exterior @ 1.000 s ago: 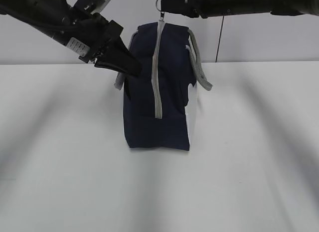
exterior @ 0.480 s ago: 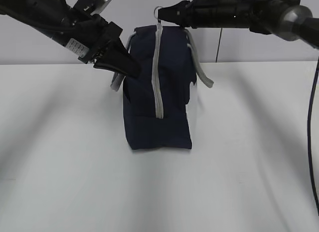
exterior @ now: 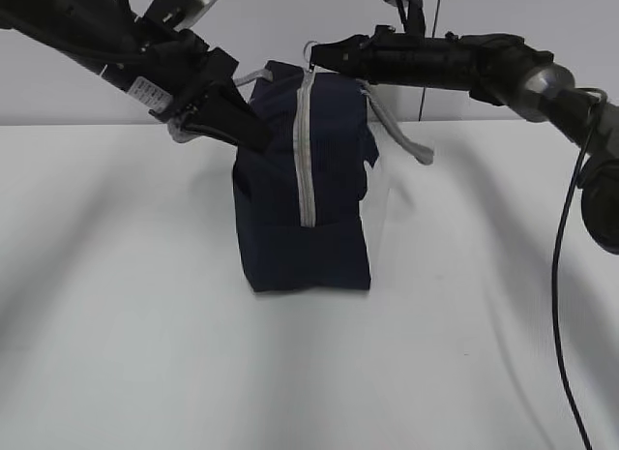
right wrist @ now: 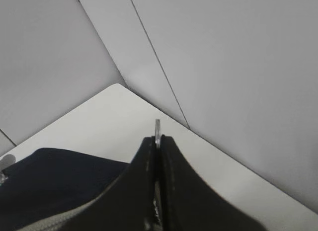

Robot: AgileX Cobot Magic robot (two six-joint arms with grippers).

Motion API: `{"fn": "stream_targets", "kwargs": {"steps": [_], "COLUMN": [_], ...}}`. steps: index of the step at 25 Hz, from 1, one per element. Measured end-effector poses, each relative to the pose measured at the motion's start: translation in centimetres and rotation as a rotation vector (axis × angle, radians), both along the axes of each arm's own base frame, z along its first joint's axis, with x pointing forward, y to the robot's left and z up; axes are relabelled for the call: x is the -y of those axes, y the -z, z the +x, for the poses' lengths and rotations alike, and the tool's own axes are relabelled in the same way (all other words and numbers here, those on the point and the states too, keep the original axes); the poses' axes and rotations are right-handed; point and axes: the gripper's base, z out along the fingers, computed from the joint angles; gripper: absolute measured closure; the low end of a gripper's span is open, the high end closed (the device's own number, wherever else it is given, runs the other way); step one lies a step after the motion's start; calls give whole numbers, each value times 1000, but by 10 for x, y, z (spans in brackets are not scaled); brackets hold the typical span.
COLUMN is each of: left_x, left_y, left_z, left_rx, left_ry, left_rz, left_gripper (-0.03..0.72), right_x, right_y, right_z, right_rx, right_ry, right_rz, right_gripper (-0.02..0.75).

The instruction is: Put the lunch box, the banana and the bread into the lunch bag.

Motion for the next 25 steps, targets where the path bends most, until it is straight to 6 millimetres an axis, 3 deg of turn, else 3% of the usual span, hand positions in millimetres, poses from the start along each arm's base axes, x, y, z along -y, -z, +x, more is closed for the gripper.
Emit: {"fn": "stream_targets", "kwargs": {"steps": [6, 15, 21, 25], "left_x": [-1, -4, -1, 6], "left_y": [2, 4, 4, 5], "left_z": [-1, -3, -3, -6], "left_rx": [-18, -54, -36, -23], "left_ry": [-6, -9, -15, 5], "left_rz": [26, 65, 75, 90], "left_gripper": [686, 686, 686, 686], "right_x": [5, 10, 11, 12], "right_y": [-5, -41, -43, -30], "right_z": [0, -3, -1, 2], "right_rx": [-21, 95, 102, 77], "right_ry": [-7, -25, 3, 22], "right_rz": [31, 26, 26, 29], "right_gripper": [754, 754, 754, 754]}}
